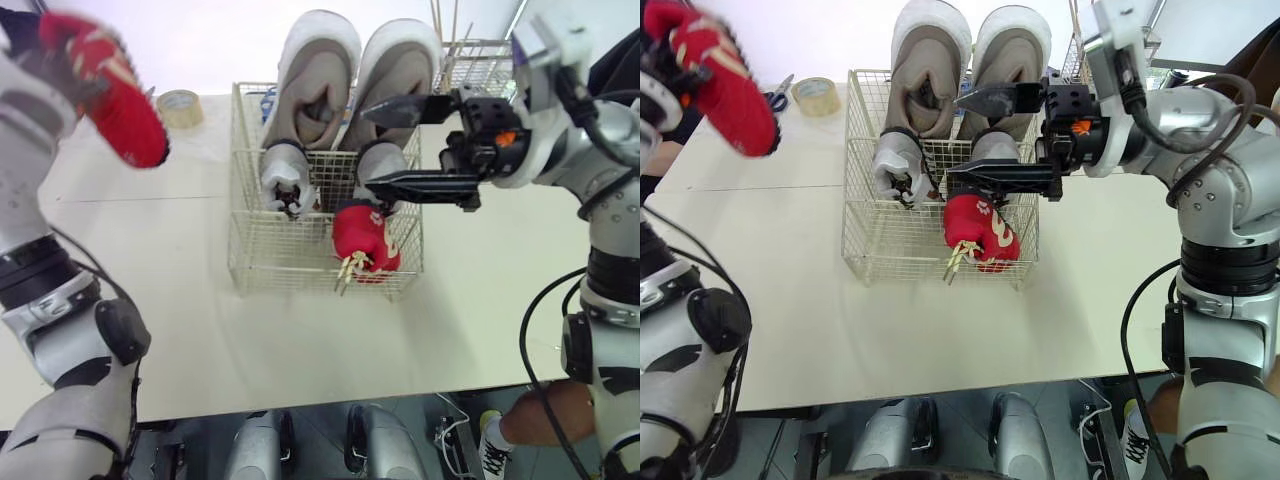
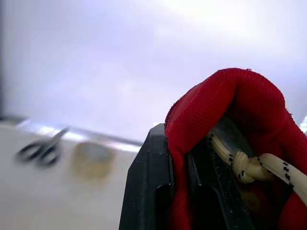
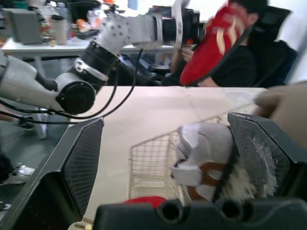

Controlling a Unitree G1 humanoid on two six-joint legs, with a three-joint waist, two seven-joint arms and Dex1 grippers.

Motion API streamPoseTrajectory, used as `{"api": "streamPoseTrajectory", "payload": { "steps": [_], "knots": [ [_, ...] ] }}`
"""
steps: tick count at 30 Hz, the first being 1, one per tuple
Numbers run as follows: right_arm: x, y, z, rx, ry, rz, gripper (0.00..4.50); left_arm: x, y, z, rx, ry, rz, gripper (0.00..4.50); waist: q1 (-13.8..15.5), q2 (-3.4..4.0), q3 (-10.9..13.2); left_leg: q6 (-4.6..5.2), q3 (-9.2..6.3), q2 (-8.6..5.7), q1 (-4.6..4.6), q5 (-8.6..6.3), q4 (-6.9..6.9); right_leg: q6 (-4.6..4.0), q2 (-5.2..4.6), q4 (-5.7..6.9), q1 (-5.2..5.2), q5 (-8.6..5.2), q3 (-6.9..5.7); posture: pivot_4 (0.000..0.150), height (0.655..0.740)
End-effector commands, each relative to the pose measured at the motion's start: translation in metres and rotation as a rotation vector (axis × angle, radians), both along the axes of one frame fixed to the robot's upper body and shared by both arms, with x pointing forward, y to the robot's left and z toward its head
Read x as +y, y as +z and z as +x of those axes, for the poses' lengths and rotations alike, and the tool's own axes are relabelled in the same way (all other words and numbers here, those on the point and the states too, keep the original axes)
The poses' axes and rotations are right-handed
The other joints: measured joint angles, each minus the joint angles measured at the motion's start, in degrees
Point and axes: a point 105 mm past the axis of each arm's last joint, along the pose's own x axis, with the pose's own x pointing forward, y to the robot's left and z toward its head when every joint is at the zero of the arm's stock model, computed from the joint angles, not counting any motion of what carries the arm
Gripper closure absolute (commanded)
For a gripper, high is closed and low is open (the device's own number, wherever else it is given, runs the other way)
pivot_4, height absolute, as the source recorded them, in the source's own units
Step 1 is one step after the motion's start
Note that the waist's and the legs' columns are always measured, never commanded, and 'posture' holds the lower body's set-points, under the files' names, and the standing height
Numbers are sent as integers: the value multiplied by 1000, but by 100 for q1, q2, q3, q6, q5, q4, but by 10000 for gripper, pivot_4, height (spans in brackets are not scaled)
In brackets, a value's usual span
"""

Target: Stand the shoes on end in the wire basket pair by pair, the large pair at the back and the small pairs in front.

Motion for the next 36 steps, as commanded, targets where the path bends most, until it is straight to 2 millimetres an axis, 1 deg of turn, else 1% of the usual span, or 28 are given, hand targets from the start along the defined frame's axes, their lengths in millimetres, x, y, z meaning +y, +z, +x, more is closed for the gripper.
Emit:
{"api": "streamPoseTrajectory", "payload": {
  "steps": [1, 3, 5, 8, 10, 13, 15, 19, 23, 26, 29, 32, 36],
  "knots": [
    [-8, 13, -9, -58, -41, 10, 0, -52, 23, -17, -164, -162, 114, 44651, -3, 1, 1, 1, 0, 2, 0, 1, 1, 0, 4, 0, 0, 0, 0, 1500, 7400],
    [-13, 13, -10, -58, -71, 3, 0, -72, 19, -22, -186, -225, 175, 44651, -14, 2, 1, 3, 1, 10, 0, 2, 4, 0, 13, 0, 1, 0, 1, 1500, 7400],
    [-17, 13, -10, -56, -98, -4, 0, -86, 14, -29, -202, -264, 231, 44651, -27, 3, 2, 4, 2, 16, 0, 2, 4, 0, 20, -1, 1, 0, 1, 1500, 7400],
    [-21, 13, -12, -51, -124, -10, 0, -97, 4, -38, -195, -304, 266, 44651, -34, 10, 6, 5, 2, 20, 0, 3, 5, 0, 24, -3, 1, 0, 1, 1500, 7400],
    [-23, 13, -12, -50, -135, -15, 0, -104, -5, -45, -196, -324, 324, 44651, -33, 10, 6, 5, 1, 22, 0, 3, 7, 0, 26, -2, 2, 0, 2, 1500, 7400],
    [-22, 13, -13, -47, -136, -19, 0, -103, -14, -50, -175, -316, 292, 44651, -11, 10, 6, 5, -3, 21, 2, 3, 9, 0, 27, -4, 7, 0, 2, 1500, 7400],
    [-20, 13, -13, -44, -133, -19, 0, -104, -21, -54, -183, -292, 314, 44651, 11, 10, 6, 6, -8, 21, 3, 2, 11, 0, 27, -6, 14, -1, 2, 1500, 7400],
    [-16, 12, -12, -39, -121, -24, 0, -103, -25, -60, -213, -239, 311, 44651, 44, 9, 7, 8, -11, 19, 4, 1, 14, 0, 27, -8, 20, -1, 1, 1500, 7400],
    [-13, 13, -10, -46, -101, -29, 0, -103, -34, -67, -225, -201, 298, 44651, 30, 10, 7, 10, -14, 19, 4, 1, 15, 0, 27, -9, 24, -1, -1, 1500, 7400],
    [-10, 15, -7, -50, -83, -31, 0, -107, -44, -69, -233, -185, 320, 44651, 28, 10, 7, 10, -14, 20, 5, 1, 15, 0, 29, -8, 23, -1, -1, 1500, 7400],
    [-8, 14, -4, -60, -71, -47, 0, -107, -60, -72, -246, -146, 340, 44651, 33, 12, 5, 10, -14, 20, 10, 1, 15, -1, 31, -8, 27, -1, -1, 1500, 7400],
    [-6, 17, -2, -73, -52, -56, 0, -107, -70, -73, -293, -93, 363, 44651, 37, 12, 5, 11, -14, 20, 11, 0, 15, -1, 31, -12, 31, -1, -1, 1500, 7400],
    [-7, 22, 0, -92, -47, -75, 0, -111, -81, -76, -347, -54, 359, 44651, 38, 17, 2, 13, -14, 20, 15, -2, 15, -3, 30, -13, 34, 0, -1, 1500, 7400]
  ]
}}
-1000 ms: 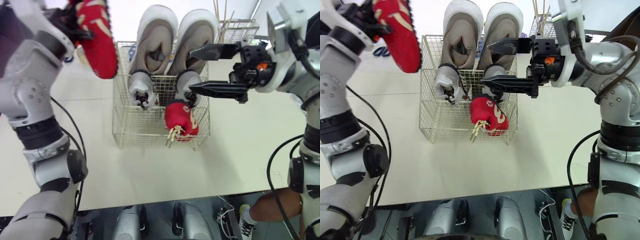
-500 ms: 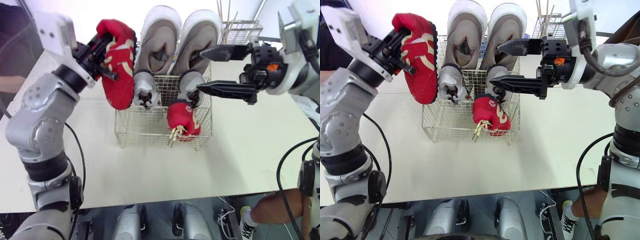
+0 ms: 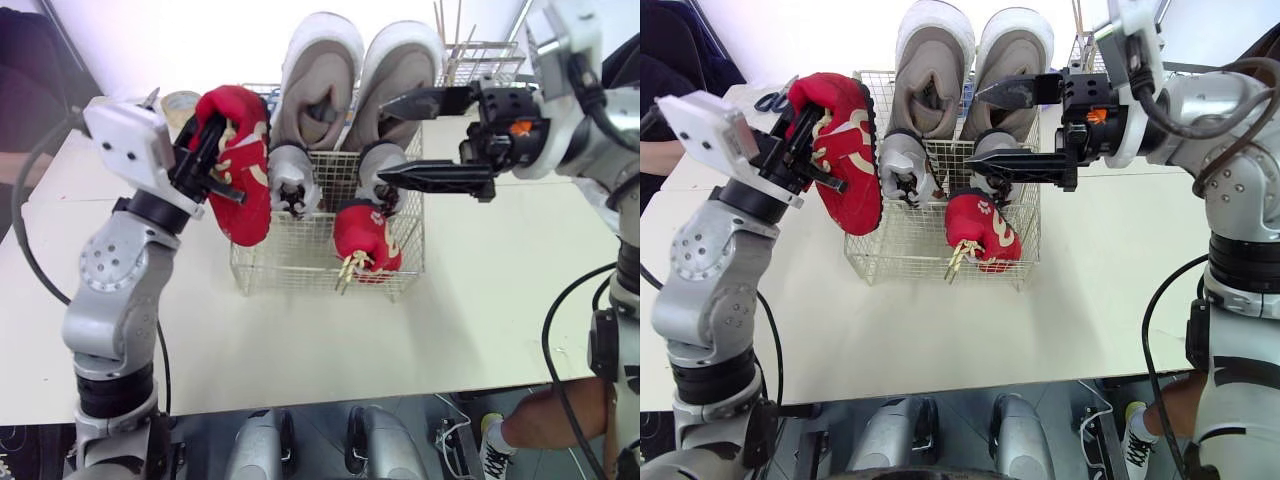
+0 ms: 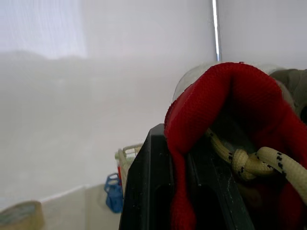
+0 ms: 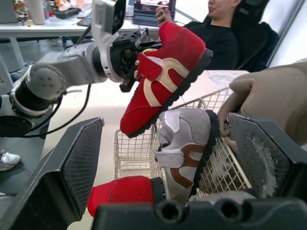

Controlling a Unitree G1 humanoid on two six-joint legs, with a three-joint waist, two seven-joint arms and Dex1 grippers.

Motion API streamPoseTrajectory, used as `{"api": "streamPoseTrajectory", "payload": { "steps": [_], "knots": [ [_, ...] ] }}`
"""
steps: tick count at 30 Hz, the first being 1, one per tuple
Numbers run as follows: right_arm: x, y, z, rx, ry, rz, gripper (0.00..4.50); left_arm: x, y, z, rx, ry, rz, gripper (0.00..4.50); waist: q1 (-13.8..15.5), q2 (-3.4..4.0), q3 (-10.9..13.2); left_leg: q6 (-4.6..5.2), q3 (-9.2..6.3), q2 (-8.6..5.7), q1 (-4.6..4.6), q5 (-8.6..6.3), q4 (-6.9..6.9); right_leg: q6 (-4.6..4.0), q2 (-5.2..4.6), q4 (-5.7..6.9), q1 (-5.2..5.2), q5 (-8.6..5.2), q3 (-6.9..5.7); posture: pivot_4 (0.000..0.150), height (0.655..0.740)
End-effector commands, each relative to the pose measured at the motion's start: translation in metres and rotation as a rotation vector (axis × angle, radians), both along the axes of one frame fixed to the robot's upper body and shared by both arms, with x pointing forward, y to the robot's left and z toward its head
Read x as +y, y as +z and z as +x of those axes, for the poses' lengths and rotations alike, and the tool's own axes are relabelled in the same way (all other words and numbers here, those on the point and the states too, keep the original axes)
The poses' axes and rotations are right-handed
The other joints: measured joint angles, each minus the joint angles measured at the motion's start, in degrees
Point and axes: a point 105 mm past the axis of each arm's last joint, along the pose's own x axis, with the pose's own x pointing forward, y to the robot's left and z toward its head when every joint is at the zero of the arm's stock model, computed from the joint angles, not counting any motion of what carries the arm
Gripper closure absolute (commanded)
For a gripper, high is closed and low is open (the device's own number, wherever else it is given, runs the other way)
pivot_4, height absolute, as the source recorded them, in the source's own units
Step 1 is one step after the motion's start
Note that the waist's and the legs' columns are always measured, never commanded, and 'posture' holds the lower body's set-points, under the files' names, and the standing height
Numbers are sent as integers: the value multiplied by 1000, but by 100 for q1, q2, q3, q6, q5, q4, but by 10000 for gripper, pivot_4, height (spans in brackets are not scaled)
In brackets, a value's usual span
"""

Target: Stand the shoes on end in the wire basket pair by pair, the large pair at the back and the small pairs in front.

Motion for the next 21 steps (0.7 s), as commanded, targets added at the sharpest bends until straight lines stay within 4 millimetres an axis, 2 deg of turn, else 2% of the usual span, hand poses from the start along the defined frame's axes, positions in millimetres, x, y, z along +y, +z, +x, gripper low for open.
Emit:
{"api": "streamPoseTrajectory", "payload": {
  "steps": [1, 9, 15, 21],
  "knots": [
    [-2, 16, -5, -74, 14, -6, 0, -9, -2, -7, -88, 16, 13, 44651, -1, 1, -1, 0, 0, 0, 1, 0, 0, 0, 0, 0, 0, 0, 0, 1500, 7400],
    [-7, 17, -8, -69, 8, -30, 0, -21, -25, -11, -161, 25, 46, 44651, 0, 12, -7, 7, 1, 0, 7, -4, 0, -3, -6, 0, 4, 1, 0, 1500, 7400],
    [-10, 14, -7, -38, -4, -35, 0, -22, -33, -11, -143, 46, 11, 44651, -6, 27, -16, 36, 2, 1, 14, -21, 0, -5, -9, 1, 7, 2, 0, 1500, 7400],
    [-13, 12, -7, -23, -18, -46, 0, -37, -35, -20, -153, 9, -7, 44651, -5, 38, -21, 48, 4, 0, 26, -29, 0, -5, -12, 1, 18, 2, 0, 1500, 7400]
  ]
}}
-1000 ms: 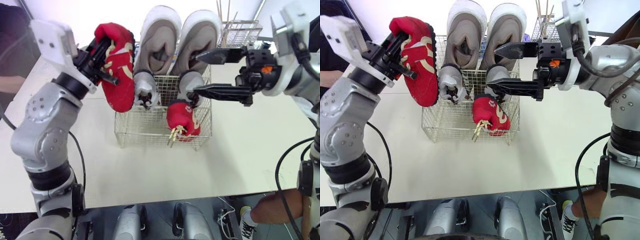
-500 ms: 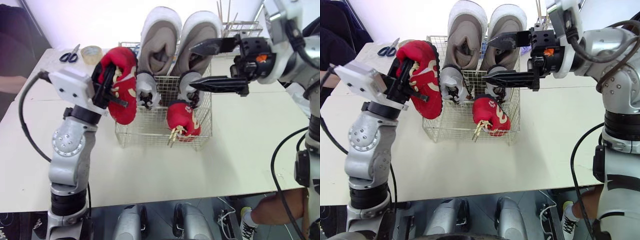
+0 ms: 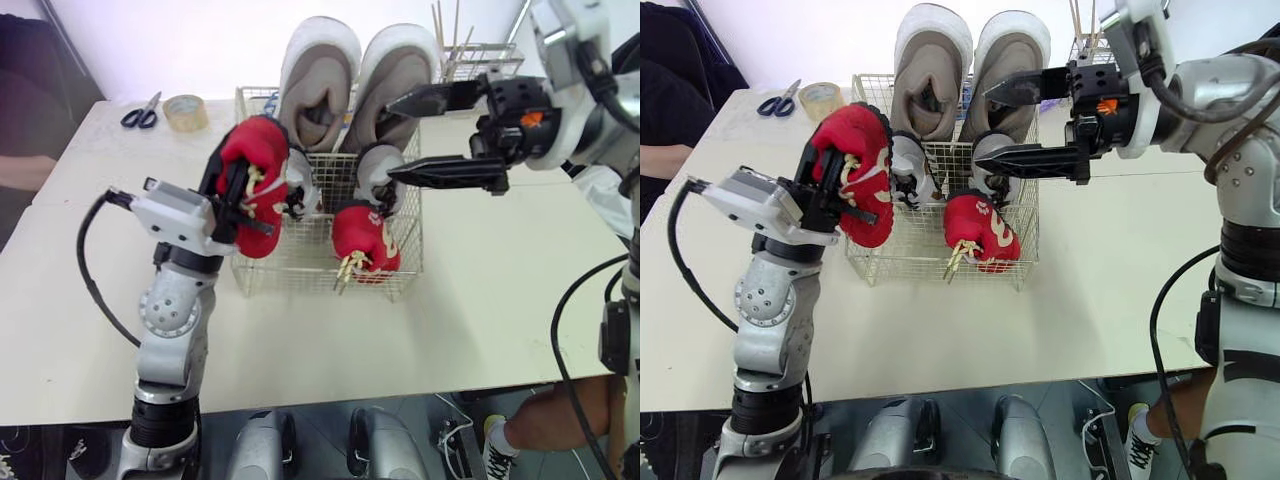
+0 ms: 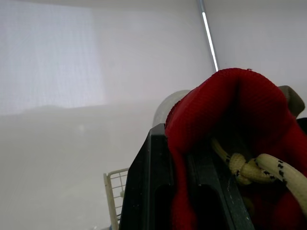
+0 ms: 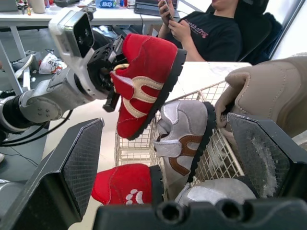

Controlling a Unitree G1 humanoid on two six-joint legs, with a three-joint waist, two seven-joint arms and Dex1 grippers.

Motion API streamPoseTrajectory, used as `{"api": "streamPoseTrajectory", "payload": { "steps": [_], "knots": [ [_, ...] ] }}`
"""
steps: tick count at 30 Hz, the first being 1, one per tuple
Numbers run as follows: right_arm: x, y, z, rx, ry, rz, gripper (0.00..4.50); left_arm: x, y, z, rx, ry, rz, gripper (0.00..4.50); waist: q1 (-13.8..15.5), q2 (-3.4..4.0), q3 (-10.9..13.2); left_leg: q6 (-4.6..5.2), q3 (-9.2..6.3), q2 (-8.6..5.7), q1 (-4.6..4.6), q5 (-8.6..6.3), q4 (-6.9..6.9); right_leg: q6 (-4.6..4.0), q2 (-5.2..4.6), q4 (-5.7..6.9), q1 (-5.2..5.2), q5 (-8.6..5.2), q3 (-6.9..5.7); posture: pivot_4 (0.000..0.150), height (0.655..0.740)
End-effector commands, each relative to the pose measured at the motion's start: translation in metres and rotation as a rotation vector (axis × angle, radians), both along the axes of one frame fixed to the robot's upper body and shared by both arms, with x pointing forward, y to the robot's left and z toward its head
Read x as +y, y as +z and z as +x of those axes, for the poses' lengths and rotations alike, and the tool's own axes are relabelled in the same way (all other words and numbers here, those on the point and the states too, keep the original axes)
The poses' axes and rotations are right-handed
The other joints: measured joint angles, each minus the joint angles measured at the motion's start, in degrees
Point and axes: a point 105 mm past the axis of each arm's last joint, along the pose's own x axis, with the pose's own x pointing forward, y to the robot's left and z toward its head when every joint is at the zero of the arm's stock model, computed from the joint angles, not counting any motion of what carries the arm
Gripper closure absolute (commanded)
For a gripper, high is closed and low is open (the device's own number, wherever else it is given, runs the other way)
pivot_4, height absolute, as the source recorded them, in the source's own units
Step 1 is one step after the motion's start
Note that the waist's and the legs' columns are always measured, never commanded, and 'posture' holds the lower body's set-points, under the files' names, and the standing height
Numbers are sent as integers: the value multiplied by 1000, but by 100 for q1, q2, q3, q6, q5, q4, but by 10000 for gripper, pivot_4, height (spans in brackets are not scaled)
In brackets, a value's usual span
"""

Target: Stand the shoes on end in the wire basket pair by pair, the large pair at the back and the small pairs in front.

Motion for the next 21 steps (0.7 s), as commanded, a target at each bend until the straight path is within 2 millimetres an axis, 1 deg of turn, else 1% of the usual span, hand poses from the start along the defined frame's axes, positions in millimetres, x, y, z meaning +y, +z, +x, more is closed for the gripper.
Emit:
{"api": "streamPoseTrajectory", "payload": {
  "steps": [1, 3, 4, 7, 10, 14, 17, 21],
  "knots": [
    [-5, 14, -8, -56, -7, 8, 0, -7, -1, -7, -10, -16, 12, 44651, 0, 0, 1, 1, 0, 0, 0, -1, 0, 0, 0, 0, -1, 0, 0, 1500, 7400],
    [-8, 14, -7, -53, -10, 8, 0, -11, -2, -8, -20, -18, 21, 44651, -1, 1, 1, 2, 0, 0, 0, -1, 0, -1, 0, 0, -1, 0, 0, 1500, 7400],
    [-9, 13, -5, -49, -13, 8, 0, -14, -6, -9, -23, -22, 32, 44651, 0, 2, 2, 2, 0, 0, 0, -1, 0, -1, 0, -1, -1, 0, 0, 1500, 7400],
    [-6, 10, -5, -26, -9, 8, 0, -27, -27, -11, -12, -40, 54, 44651, -2, 4, 1, 7, 2, 0, 0, -5, 0, -1, -3, -5, -1, 0, 0, 1500, 7400],
    [-2, 10, -6, -11, 8, 11, 0, -35, -41, -9, -6, -42, 66, 44651, 8, 4, 1, 11, 3, -1, -1, -7, 0, -1, -6, -9, 0, 0, -1, 1500, 7400],
    [-1, 9, -5, -4, 24, 5, 0, -31, -63, -3, 21, 1, 94, 44651, -5, 5, 0, 14, 3, -1, -1, -10, 0, -16, -17, -14, 0, -4, -2, 1500, 7400],
    [1, 10, -2, -27, 24, 9, 0, -22, -78, -1, 61, 45, 104, 44651, -11, 10, -1, 17, 4, -1, -1, -12, -1, -16, -25, -15, -2, -4, -3, 1500, 7400],
    [5, 12, -2, -42, 30, 21, 0, -5, -84, 1, 88, 110, 97, 44651, -17, 30, -12, 17, 4, 0, -1, -13, -1, -16, -26, -15, -3, -4, -3, 1500, 7400]
  ]
}}
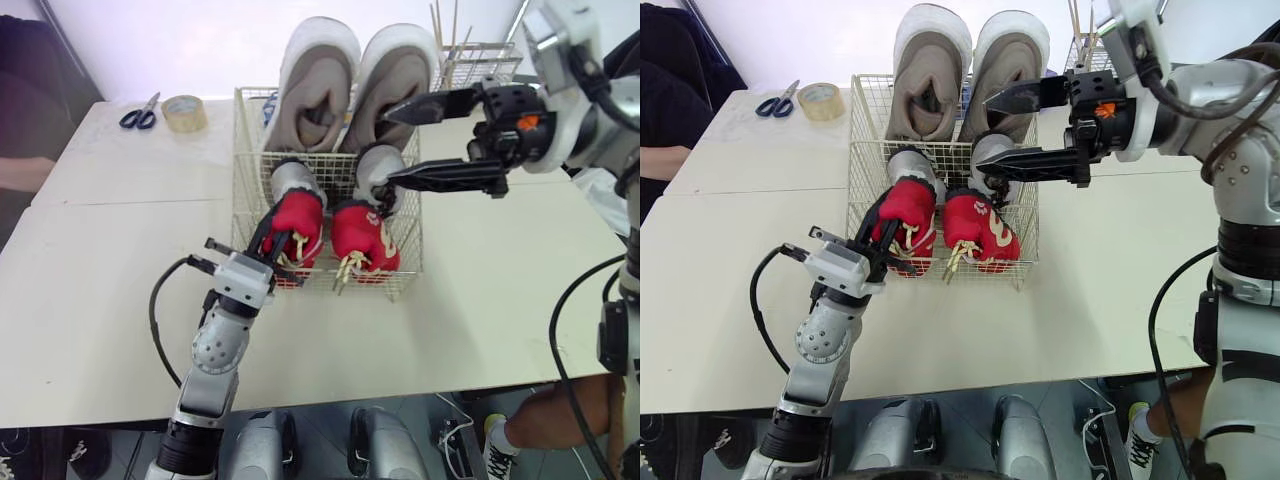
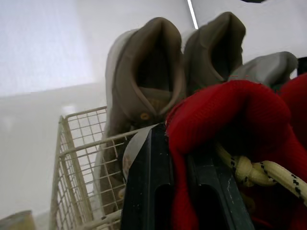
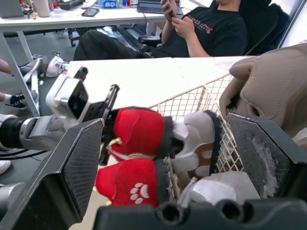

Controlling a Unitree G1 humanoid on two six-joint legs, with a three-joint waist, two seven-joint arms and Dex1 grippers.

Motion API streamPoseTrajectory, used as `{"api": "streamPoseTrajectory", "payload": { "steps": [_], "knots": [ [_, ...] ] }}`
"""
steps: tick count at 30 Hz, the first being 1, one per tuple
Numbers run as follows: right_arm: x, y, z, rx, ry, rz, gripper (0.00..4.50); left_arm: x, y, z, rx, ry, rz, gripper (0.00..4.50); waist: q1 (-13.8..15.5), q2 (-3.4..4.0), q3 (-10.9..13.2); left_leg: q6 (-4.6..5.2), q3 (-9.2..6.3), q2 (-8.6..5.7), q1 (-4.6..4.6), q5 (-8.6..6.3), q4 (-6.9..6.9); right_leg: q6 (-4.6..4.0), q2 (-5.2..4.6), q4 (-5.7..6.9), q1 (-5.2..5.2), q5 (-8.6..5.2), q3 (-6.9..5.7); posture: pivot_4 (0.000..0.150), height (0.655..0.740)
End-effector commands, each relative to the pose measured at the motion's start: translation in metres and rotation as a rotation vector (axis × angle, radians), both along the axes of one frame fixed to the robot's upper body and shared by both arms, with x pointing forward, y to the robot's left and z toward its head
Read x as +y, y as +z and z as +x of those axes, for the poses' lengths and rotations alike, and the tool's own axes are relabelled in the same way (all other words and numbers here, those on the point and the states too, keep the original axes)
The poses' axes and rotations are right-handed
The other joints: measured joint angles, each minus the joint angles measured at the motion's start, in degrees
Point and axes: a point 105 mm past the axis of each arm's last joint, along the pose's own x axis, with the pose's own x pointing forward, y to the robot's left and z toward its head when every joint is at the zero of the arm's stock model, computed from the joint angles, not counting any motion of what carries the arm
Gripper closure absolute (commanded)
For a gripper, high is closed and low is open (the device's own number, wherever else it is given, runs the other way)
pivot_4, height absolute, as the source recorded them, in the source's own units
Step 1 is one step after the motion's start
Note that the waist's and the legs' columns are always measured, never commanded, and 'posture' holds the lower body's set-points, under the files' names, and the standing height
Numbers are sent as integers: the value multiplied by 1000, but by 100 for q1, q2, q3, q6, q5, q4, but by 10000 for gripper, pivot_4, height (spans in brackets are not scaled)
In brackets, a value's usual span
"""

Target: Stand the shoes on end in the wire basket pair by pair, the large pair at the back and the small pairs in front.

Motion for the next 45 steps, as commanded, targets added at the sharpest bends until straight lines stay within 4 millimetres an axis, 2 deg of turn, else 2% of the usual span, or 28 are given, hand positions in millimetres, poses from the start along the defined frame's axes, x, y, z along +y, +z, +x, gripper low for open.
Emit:
{"api": "streamPoseTrajectory", "payload": {
  "steps": [1, 4, 7, 13, 14, 25, 35, 39, 45],
  "knots": [
    [1, 16, -9, -78, 13, 7, 0, 15, -14, 4, 57, 66, 15, 44651, -1, 14, -6, 0, 0, 0, 0, 0, -1, 0, 0, 0, 0, 0, 0, 1500, 7400],
    [1, 15, -9, -77, 11, 1, 0, 21, -19, 3, 77, 75, 28, 44651, -20, 20, -9, 0, 0, 0, 0, 0, -3, 1, 0, 0, -2, 1, 0, 1500, 7400],
    [-1, 12, -10, -75, 4, -3, 0, 23, -23, 1, 90, 61, 51, 33560, -40, 32, -15, 0, 0, 1, 1, -1, -4, 0, 0, 0, -2, 0, 0, 1500, 7400],
    [-4, 12, -10, -81, -14, 13, 0, 30, -25, 0, 111, 69, 93, 1550, 14, 36, -13, -1, 0, -2, 1, -1, -3, -9, -4, -1, -2, -4, -1, 1500, 7400],
    [-4, 11, -10, -81, -14, 16, 0, 31, -25, -1, 114, 71, 103, 475, 14, 36, -13, -1, 0, -2, 1, -1, -3, -10, -5, -4, -1, -4, -1, 1500, 7400],
    [-4, -1, -3, -63, -11, 75, 0, 78, -5, -34, 173, 125, 243, 475, -104, 48, -9, 4, 2, 0, -2, -6, -13, -10, -3, -23, -2, -4, -1, 1500, 7400],
    [-5, -16, -1, -37, -27, 125, 0, 88, 8, -52, 241, 30, 357, 475, -139, 64, 1, 3, 3, 0, -6, -6, -14, -12, 2, -28, -3, -5, -1, 1500, 7400],
    [-12, -23, -1, -34, -64, 136, 0, 96, 13, -60, 262, -8, 422, 475, -119, 65, 3, 2, 2, 0, -8, -7, -16, -13, 2, -32, -4, -5, -2, 1500, 7400],
    [-36, -43, -2, 44, -172, 105, 0, 127, -7, -65, 580, -96, 404, 475, -121, 68, 7, -7, 3, -1, -9, -17, -15, -14, 2, -56, -14, -6, -3, 1500, 7400]
  ]
}}
